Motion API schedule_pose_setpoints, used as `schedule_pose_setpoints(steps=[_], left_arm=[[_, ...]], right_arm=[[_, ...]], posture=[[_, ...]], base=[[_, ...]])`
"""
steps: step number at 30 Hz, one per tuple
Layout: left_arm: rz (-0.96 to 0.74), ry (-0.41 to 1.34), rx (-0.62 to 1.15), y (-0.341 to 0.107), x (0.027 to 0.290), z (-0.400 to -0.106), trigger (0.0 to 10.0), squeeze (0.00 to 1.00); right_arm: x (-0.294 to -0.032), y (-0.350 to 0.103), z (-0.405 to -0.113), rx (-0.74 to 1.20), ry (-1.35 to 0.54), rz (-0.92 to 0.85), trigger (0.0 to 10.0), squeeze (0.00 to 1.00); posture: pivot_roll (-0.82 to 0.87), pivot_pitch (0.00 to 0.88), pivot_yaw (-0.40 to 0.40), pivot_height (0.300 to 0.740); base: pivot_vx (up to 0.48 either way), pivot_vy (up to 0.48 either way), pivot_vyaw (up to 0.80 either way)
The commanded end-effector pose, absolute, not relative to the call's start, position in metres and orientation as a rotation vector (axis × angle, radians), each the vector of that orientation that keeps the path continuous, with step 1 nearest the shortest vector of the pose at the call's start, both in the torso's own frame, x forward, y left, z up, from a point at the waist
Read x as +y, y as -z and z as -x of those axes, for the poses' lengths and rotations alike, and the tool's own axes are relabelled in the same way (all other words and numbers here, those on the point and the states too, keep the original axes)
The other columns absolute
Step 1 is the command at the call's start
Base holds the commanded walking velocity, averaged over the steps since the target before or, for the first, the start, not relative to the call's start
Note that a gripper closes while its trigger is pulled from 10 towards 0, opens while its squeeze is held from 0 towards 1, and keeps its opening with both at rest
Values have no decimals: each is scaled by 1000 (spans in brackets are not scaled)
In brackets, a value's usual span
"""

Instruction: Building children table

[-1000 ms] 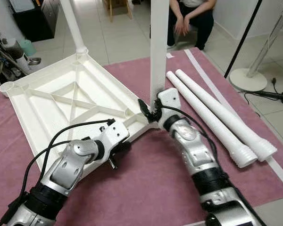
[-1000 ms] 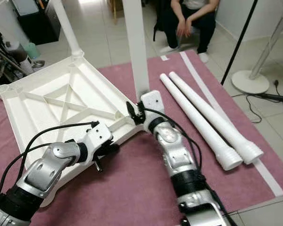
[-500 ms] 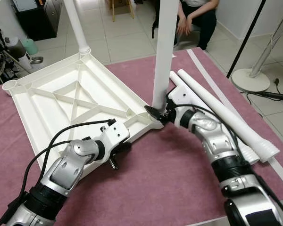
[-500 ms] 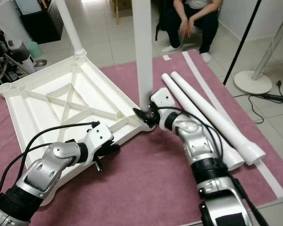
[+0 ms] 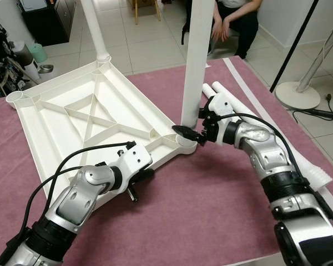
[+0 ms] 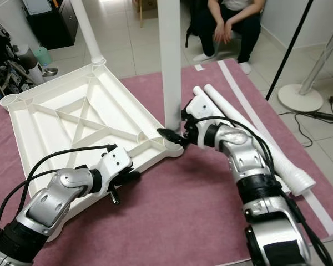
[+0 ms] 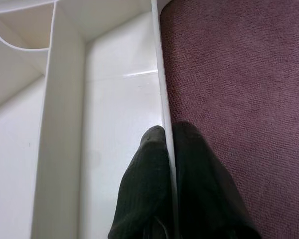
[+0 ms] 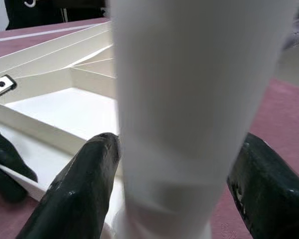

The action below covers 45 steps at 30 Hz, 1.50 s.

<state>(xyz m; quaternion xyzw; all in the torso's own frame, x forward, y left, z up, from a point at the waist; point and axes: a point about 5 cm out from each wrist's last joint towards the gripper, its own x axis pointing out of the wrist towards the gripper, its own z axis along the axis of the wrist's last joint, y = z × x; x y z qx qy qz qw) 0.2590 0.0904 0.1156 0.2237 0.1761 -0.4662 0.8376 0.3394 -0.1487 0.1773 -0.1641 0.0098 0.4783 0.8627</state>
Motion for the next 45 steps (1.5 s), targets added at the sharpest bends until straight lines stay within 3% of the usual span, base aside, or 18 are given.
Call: schedule_pose_setpoints(steps=[1,2,3,4,5,17,18,23,26,31,37,45], left_arm=[[-511,959,350,-121,95,-260,10000,0],[-511,957,351,-121,96,-259,10000,0],[-511,957,352,-121,96,-259,10000,0],[-511,957,352,-121,96,-259,10000,0],[-511,957,351,-121,95,-259,10000,0],[-513,961,346,-122,94,-260,10000,0],[-511,961,342,-123,93,-260,10000,0],[-503,960,334,-125,91,-261,10000,0],[-492,971,299,-135,86,-262,10000,0],[-486,998,239,-151,77,-263,10000,0],[-467,1037,186,-163,62,-261,10000,0],[-470,1044,220,-152,61,-256,10000,0]], right_arm=[[-148,-178,-341,33,-1049,349,10000,0],[-150,-178,-342,45,-1074,350,6706,0],[-150,-177,-342,54,-1091,349,4431,0],[-150,-177,-342,54,-1091,349,4431,0],[-151,-176,-342,61,-1099,346,0,0],[-146,-166,-342,45,-1029,289,0,0],[-143,-162,-343,38,-969,286,10000,0],[-136,-153,-350,37,-793,295,10000,0],[-113,-141,-354,48,-536,259,10000,0],[-90,-133,-354,91,-313,235,10000,0],[-68,-129,-352,102,-217,222,10000,0],[-49,-133,-347,51,-220,274,10000,0]], posture=[[43,10,123,740],[43,8,124,740],[42,5,125,740],[42,5,125,740],[42,5,125,740],[39,0,127,740],[36,1,125,740],[36,1,125,740],[21,1,126,740],[13,3,126,740],[9,4,125,740],[9,8,120,740]], base=[[0,0,0],[0,0,0],[0,0,0],[0,0,0],[0,0,0],[0,0,0],[0,0,0],[0,0,0],[0,0,0],[0,0,0],[0,0,0],[0,0,0]])
